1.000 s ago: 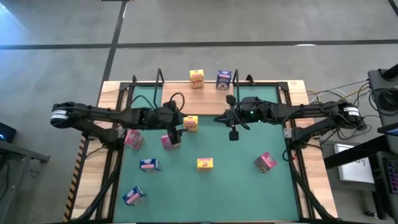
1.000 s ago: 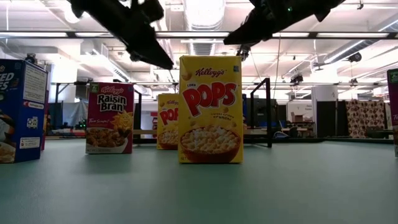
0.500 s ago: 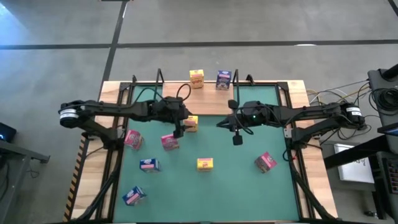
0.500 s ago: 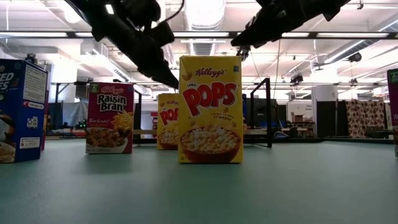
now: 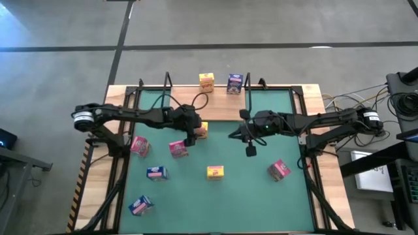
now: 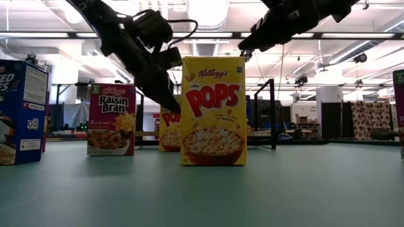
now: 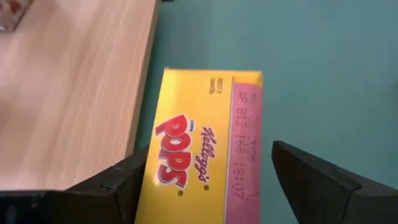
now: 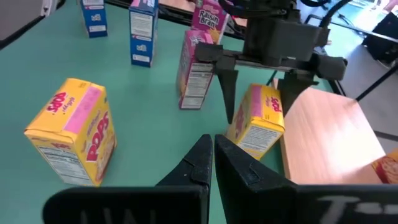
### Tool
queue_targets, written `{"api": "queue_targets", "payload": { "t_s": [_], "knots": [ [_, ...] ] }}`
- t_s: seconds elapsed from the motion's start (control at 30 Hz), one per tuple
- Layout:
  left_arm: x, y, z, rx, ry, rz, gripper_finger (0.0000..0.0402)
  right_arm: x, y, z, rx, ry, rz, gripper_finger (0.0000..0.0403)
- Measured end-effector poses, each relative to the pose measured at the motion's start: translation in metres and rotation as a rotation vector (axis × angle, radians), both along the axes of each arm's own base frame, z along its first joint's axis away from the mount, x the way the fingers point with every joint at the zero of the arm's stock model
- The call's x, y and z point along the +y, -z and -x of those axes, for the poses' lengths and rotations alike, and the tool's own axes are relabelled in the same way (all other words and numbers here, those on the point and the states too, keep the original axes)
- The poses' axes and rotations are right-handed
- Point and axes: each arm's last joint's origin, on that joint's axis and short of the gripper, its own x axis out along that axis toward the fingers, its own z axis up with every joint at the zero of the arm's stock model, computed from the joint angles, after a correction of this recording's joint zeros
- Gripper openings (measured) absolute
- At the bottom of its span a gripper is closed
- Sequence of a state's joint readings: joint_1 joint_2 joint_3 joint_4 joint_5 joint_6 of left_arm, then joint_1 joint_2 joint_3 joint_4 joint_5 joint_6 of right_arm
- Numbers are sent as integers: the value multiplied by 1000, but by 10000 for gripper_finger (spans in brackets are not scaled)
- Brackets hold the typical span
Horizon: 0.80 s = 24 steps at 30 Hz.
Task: Stack cereal on shelf
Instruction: Put the top yellow cereal box on the shelf aligned with the other yellow cereal box
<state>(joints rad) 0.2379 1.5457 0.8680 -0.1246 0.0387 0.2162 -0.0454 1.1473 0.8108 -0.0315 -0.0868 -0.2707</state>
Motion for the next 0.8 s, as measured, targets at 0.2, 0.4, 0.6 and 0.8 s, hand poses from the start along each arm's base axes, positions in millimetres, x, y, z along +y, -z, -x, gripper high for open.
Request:
{"api": "queue_targets", "payload": {
  "t_s": [0.2,0.4,0.6,0.8],
  "knots": [
    [0,-1,0,-1,-7,4,248,2,1,0,4,2,-17,9],
    [0,-2,0,-5,-9,4,202,2,4,1,10,13,-43,9],
    [0,-2,0,-7,-9,5,167,5,5,1,12,11,-54,9],
    [0,-13,0,-39,-9,-3,156,11,5,1,13,-9,-56,9]
  ]
}}
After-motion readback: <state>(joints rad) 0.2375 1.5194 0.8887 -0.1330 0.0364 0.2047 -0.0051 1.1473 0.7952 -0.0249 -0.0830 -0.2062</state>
